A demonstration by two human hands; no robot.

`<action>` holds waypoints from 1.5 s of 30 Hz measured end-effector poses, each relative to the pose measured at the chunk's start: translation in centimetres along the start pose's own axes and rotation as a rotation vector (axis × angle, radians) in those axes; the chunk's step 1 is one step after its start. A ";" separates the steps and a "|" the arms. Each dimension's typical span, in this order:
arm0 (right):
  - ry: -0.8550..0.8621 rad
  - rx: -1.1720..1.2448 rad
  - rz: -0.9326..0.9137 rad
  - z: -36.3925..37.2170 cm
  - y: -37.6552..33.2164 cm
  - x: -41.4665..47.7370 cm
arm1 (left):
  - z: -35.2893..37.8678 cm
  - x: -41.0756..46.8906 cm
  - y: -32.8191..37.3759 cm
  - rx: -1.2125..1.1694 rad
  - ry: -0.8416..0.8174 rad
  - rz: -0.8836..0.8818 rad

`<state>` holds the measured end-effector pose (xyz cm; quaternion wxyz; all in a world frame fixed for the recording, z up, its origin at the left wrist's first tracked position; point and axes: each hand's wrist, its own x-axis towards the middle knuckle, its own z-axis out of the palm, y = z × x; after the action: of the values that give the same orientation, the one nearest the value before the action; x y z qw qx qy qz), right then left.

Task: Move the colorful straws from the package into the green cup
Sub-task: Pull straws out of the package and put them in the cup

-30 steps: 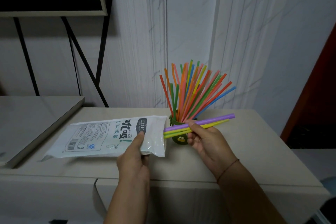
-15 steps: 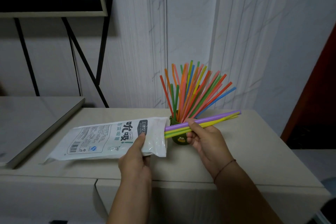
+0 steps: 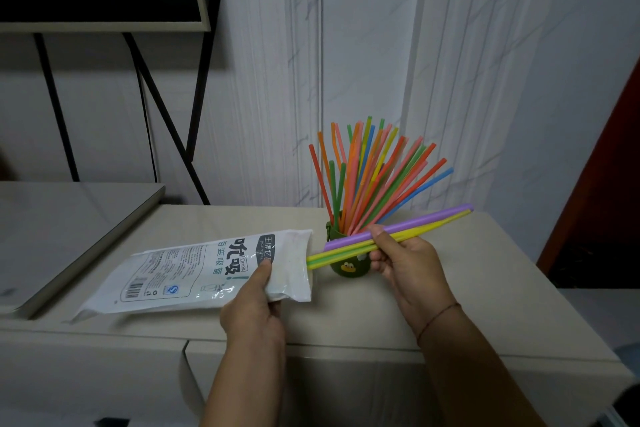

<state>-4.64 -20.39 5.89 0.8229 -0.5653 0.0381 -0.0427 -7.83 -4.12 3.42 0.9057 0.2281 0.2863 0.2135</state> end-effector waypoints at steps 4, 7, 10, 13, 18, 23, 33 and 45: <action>0.008 0.003 0.006 -0.3 -0.1 0.1 | 0.0 0.0 0.0 0.012 0.018 0.018; 0.011 0.005 0.000 -0.4 -0.2 0.1 | 0.0 -0.2 0.1 0.014 0.044 0.041; 0.034 -0.008 -0.019 -0.8 -0.4 0.3 | -0.1 -0.2 0.2 -0.009 0.048 0.058; 0.054 -0.001 -0.028 -1.0 -0.6 0.4 | -0.2 -0.2 0.4 -0.018 0.046 0.070; 0.013 0.008 -0.001 -0.5 -0.2 0.3 | 0.0 -0.2 0.3 -0.008 0.006 0.049; -0.009 0.021 0.012 0.0 0.0 0.1 | 0.2 -0.2 0.1 0.009 0.002 0.047; -0.069 0.052 0.024 0.5 0.0 -0.2 | 0.1 -0.1 -0.3 0.094 -0.004 0.058; -0.096 -0.015 0.022 0.1 -0.3 -0.1 | 0.0 -0.2 -0.3 0.095 -0.032 0.033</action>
<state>-4.71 -20.39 6.20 0.8198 -0.5726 0.0049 -0.0063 -7.87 -4.48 3.32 0.8946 0.2791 0.2779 0.2110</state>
